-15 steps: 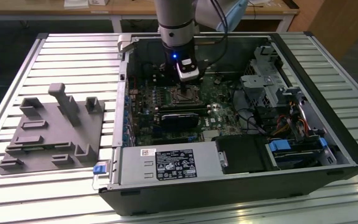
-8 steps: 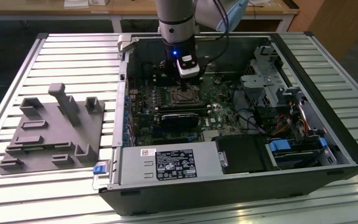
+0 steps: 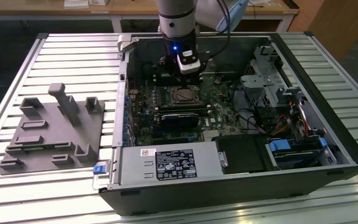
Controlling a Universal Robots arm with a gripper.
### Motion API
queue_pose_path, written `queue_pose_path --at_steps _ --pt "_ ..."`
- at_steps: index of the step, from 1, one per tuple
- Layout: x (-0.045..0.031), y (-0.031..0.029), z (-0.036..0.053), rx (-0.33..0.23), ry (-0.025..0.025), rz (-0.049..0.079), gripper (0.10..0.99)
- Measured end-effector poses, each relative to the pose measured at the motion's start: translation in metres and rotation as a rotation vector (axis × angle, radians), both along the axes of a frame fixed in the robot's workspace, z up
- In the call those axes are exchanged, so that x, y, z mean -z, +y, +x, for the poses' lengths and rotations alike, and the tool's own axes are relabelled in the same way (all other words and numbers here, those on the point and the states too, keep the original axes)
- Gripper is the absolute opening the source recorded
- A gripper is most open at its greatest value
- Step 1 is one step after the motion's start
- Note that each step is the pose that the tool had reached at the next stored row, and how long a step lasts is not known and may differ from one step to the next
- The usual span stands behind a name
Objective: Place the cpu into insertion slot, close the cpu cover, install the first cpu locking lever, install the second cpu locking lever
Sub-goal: 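Install the first cpu locking lever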
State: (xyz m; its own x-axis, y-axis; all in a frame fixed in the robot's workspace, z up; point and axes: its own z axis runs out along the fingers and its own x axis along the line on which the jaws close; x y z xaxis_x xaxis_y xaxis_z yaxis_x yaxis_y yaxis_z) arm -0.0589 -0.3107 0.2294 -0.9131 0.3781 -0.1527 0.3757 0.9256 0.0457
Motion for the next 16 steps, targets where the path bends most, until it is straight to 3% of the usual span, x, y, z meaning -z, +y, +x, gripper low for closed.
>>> queue_pose_path --at_steps 4,10,16 --pt "-0.0049 0.0000 0.0008 0.000 0.0000 0.000 0.106" --pt "-0.0051 -0.0007 0.0036 0.000 0.0028 -0.002 0.106" --pt "-0.0050 -0.0084 0.0036 -0.001 0.0030 -0.003 0.106"
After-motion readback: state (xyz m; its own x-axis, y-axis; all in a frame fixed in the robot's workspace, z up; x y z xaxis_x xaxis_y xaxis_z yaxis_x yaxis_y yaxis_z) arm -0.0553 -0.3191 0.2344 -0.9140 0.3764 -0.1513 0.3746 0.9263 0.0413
